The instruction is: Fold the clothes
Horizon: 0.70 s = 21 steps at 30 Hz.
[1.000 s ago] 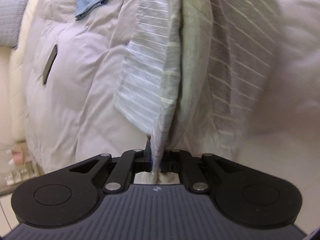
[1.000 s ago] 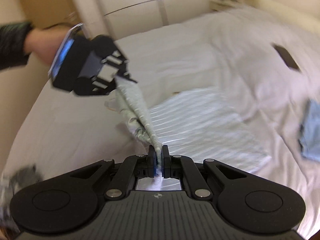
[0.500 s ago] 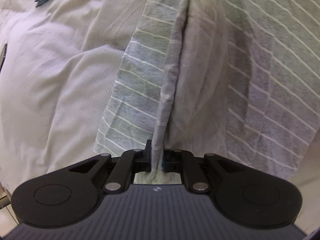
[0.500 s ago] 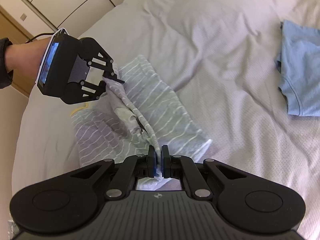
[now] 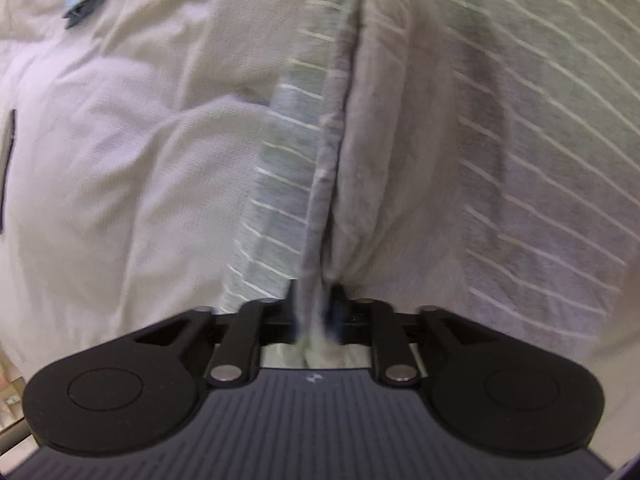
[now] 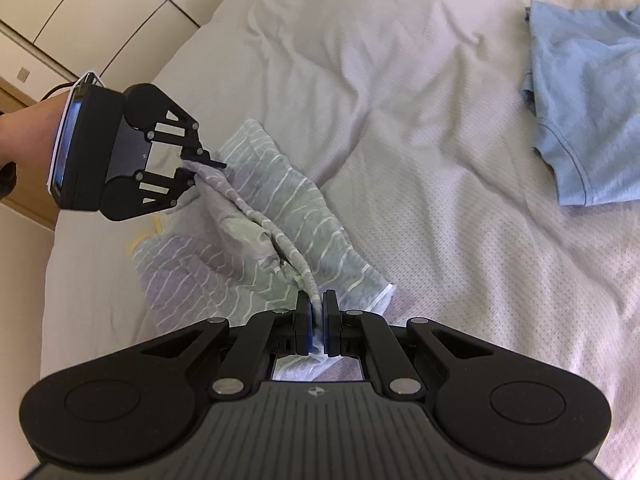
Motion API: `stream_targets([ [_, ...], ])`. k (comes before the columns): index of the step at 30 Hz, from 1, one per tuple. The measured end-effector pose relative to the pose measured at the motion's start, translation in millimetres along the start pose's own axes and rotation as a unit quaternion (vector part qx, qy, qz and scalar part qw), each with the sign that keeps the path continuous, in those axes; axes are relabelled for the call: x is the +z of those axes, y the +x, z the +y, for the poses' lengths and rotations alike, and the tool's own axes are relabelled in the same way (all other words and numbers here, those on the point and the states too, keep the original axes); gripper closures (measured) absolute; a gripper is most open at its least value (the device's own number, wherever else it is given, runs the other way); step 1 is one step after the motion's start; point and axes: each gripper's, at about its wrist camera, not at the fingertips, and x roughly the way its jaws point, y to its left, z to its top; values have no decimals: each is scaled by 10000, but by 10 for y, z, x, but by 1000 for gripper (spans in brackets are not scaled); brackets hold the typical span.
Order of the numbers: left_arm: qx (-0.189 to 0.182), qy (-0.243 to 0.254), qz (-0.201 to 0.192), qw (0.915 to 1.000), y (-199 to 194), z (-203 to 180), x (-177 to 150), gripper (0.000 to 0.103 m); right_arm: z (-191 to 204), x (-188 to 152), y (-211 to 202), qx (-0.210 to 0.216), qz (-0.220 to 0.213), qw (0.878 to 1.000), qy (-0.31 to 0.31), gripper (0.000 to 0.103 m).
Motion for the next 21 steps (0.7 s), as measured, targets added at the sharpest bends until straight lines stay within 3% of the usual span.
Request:
stream_targets([
  [4, -27, -594, -169, 9981, 60, 156, -69, 61, -57, -61, 69, -93, 95, 9998, 177, 98],
  [7, 17, -1459, -354, 9887, 0, 265, -283, 60, -95, -57, 104, -135, 117, 9994, 290, 98],
  [9, -47, -2454, -514, 9681, -53, 363, -520, 60, -103, -64, 107, -161, 114, 9992, 342, 97],
  [12, -229, -3963, -717, 9150, -117, 463, -924, 64, -125, -93, 92, -207, 80, 9987, 449, 96],
  [15, -547, -4958, -1225, 8580, -231, 455, -1205, 64, -147, -116, 71, -213, 28, 9978, 627, 93],
  [16, -629, -5083, -1368, 8479, -240, 453, -1219, 64, -151, -121, 64, -199, 22, 9976, 667, 89],
  [18, -685, -5072, -1508, 8458, -190, 482, -1130, 64, -154, -129, 55, -167, 34, 9973, 709, 86],
  [20, -759, -4945, -1549, 8519, -77, 537, -984, 64, -155, -128, 68, -152, 73, 9972, 723, 86],
  [21, -811, -4954, -1561, 8507, -16, 563, -937, 65, -158, -123, 79, -156, 92, 9972, 726, 86],
])
